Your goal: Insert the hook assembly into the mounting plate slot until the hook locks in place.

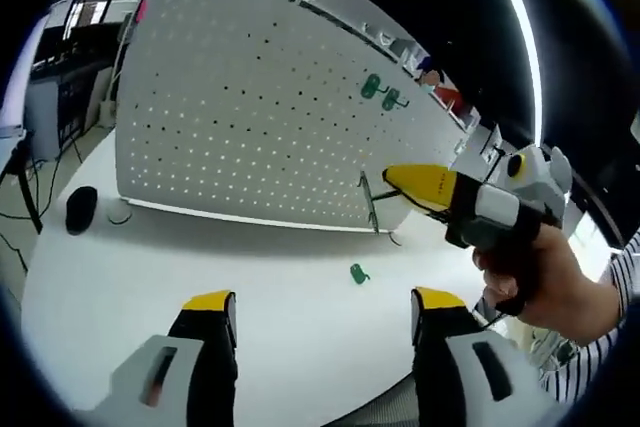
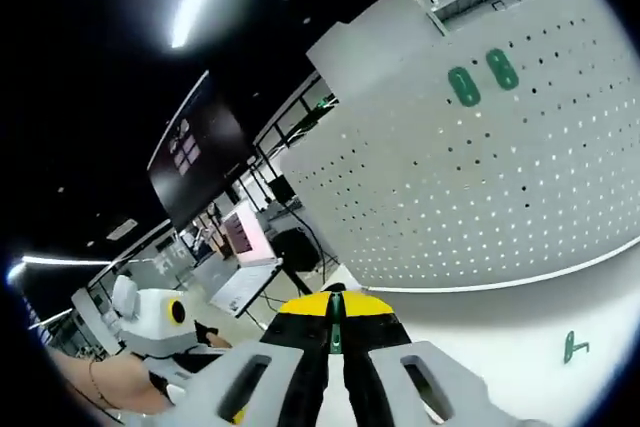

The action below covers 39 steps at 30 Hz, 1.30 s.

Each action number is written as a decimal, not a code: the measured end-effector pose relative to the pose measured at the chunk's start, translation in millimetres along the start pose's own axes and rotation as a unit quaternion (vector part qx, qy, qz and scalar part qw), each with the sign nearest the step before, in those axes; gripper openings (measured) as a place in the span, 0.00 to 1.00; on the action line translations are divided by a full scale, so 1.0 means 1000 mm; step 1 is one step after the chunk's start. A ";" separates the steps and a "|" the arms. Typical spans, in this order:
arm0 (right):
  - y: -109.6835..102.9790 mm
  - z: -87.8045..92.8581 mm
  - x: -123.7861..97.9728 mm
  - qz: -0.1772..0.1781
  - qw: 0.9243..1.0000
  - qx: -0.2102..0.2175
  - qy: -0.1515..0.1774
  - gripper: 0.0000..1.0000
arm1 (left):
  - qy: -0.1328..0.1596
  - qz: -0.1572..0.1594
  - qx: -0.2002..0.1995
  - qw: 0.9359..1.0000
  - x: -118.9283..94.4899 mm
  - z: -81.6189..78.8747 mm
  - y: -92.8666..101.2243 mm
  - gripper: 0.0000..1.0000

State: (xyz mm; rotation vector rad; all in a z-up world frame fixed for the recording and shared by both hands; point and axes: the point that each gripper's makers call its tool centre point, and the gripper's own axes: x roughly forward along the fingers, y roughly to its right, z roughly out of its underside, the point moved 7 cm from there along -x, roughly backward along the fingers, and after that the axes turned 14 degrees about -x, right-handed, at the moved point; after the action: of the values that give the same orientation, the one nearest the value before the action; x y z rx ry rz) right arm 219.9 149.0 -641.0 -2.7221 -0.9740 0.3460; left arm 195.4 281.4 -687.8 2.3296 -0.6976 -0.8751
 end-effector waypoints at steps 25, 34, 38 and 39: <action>-0.034 0.002 -0.013 -0.013 0.998 -0.035 0.048 0.00 | 0.003 0.086 -0.049 0.995 0.005 -0.009 0.034 0.24; -0.035 0.006 -0.014 -0.014 0.998 -0.039 0.047 0.00 | -0.007 0.094 -0.058 0.994 0.006 -0.010 0.034 0.10; -0.034 0.005 -0.014 -0.014 0.998 -0.043 0.048 0.00 | -0.012 0.100 -0.069 0.993 0.007 -0.009 0.033 0.07; -0.033 0.004 -0.014 -0.014 0.998 -0.044 0.049 0.00 | -0.014 0.099 -0.066 0.993 0.007 -0.008 0.033 0.06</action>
State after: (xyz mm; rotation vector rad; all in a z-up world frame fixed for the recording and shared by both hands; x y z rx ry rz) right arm 188.3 165.7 -633.3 -2.7698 -1.0233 0.1674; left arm 197.0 256.2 -664.2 2.0941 -0.8392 -0.8393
